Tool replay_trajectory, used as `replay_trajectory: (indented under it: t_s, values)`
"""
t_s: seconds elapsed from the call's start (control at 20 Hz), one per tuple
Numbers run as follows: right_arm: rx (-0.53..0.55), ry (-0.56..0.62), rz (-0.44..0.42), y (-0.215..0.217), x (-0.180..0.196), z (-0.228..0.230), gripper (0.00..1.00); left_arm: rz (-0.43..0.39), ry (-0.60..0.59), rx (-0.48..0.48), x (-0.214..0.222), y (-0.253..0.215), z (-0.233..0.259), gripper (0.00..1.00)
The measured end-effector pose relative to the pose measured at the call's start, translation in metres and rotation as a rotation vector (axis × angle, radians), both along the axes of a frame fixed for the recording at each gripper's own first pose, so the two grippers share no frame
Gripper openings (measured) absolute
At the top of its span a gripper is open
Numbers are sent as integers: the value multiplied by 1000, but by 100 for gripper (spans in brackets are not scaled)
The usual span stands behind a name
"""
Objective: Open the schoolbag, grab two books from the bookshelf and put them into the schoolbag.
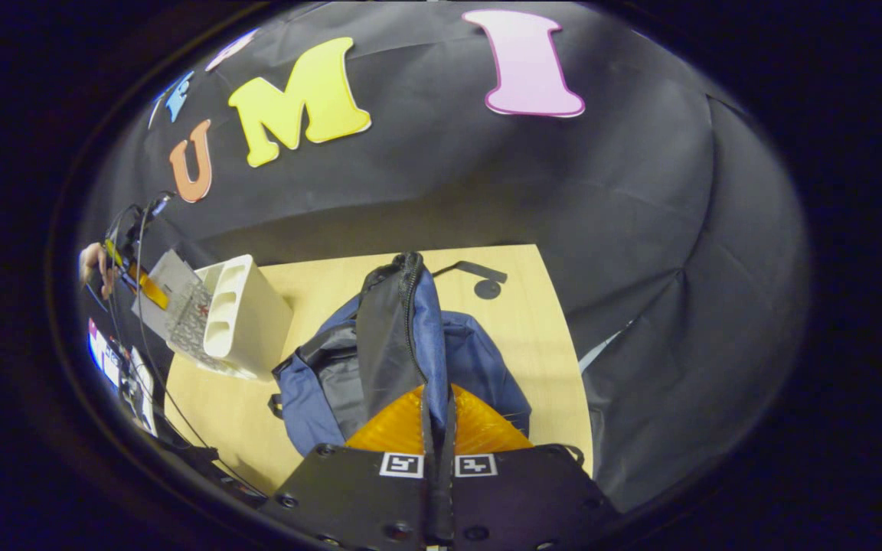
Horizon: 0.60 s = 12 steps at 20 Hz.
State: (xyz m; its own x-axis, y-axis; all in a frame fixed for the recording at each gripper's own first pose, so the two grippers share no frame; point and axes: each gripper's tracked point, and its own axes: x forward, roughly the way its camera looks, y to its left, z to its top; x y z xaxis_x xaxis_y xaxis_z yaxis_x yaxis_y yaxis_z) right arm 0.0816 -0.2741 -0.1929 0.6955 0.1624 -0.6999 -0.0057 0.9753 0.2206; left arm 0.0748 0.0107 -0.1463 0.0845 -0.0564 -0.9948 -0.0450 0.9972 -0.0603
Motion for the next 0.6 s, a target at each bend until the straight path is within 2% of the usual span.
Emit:
replay_trajectory:
  t_s: [0.1,0.3,0.35,0.45,0.6]
  values:
    - [-6,0,3,1,-1,0,1,9,-21,-21,-20,5,23,44]
    - [-33,2,-1,-1,-4,1,0,46,-101,-144,-54,-12,65,44]
    - [-34,1,-5,0,-5,3,1,50,-122,-183,-61,-17,70,47]
    - [-39,3,-4,1,-7,5,1,63,-154,-272,-71,-39,80,43]
    - [-43,-4,3,5,-9,7,0,89,-202,-459,-79,-95,88,44]
